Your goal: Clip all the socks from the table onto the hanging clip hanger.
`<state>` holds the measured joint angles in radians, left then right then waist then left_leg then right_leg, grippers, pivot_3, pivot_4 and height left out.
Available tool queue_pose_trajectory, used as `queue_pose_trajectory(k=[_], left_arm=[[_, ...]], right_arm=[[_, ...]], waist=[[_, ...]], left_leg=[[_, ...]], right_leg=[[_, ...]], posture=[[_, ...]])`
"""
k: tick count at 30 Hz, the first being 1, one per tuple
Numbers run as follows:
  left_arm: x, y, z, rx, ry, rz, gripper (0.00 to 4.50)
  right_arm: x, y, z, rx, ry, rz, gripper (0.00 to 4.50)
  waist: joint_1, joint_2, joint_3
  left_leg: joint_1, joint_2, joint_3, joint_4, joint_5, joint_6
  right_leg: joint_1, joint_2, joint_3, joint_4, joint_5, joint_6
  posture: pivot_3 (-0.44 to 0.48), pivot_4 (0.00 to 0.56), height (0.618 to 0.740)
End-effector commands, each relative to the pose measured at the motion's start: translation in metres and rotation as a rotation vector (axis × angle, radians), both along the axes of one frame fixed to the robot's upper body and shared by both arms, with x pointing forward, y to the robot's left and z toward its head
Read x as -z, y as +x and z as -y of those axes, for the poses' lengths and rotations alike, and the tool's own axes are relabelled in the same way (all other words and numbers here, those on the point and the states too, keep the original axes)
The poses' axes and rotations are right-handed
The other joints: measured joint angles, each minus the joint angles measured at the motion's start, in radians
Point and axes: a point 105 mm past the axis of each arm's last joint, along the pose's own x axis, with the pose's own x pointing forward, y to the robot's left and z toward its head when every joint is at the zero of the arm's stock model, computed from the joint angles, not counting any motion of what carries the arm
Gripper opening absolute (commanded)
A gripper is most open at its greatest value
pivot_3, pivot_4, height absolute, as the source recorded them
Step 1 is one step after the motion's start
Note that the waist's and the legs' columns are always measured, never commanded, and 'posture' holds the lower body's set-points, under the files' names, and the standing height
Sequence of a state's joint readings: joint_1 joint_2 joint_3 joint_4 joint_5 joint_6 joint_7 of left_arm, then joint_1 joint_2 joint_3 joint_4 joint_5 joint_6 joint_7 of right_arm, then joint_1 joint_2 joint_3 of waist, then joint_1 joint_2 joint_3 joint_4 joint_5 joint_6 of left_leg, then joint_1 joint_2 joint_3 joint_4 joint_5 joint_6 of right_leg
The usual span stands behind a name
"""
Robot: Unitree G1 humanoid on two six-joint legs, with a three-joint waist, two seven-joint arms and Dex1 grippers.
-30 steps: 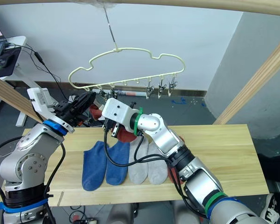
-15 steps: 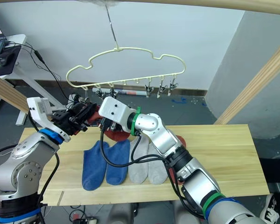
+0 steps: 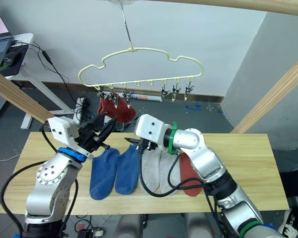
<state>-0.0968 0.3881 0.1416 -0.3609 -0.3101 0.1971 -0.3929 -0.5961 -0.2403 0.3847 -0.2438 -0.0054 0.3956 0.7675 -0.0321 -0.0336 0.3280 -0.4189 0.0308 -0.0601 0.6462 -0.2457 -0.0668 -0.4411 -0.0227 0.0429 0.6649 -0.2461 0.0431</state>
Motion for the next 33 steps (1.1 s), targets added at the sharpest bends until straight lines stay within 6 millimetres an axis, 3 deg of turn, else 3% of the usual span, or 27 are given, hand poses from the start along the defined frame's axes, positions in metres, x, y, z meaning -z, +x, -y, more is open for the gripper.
queue_pose_trajectory(k=[1,7,18,33], left_arm=[[-0.008,0.001,0.005,-0.005,0.004,0.060,1.83],[-0.015,0.015,0.020,-0.020,-0.020,0.122,1.83],[-0.037,0.029,0.022,-0.092,-0.044,0.218,1.83],[-0.020,0.003,0.015,-0.106,-0.080,0.193,1.83]], right_arm=[[-0.016,-0.009,0.014,0.013,0.054,-0.015,2.51],[-0.018,-0.016,0.041,0.039,0.058,-0.073,2.51],[-0.018,-0.009,0.069,0.134,0.022,-0.082,2.51],[-0.020,-0.009,0.074,0.156,0.029,-0.067,2.51]], waist=[[-0.001,0.000,0.000],[-0.002,0.000,0.000],[-0.020,0.000,0.000],[-0.028,0.000,0.000]], left_leg=[[0.000,0.000,0.000,0.000,0.000,0.000],[0.000,0.000,0.000,0.000,0.000,0.000],[0.000,-0.001,0.000,0.001,0.000,0.000],[0.000,-0.001,0.000,0.002,0.000,0.001]], right_leg=[[0.000,0.000,0.000,0.000,0.000,0.000],[0.000,0.000,0.000,0.000,0.000,0.000],[0.001,0.000,0.000,0.000,0.001,0.001],[0.001,0.000,0.000,0.002,0.001,0.001]], posture=[[-0.030,0.307,0.721],[-0.070,0.318,0.721],[-0.102,0.313,0.721],[-0.100,0.313,0.721]])
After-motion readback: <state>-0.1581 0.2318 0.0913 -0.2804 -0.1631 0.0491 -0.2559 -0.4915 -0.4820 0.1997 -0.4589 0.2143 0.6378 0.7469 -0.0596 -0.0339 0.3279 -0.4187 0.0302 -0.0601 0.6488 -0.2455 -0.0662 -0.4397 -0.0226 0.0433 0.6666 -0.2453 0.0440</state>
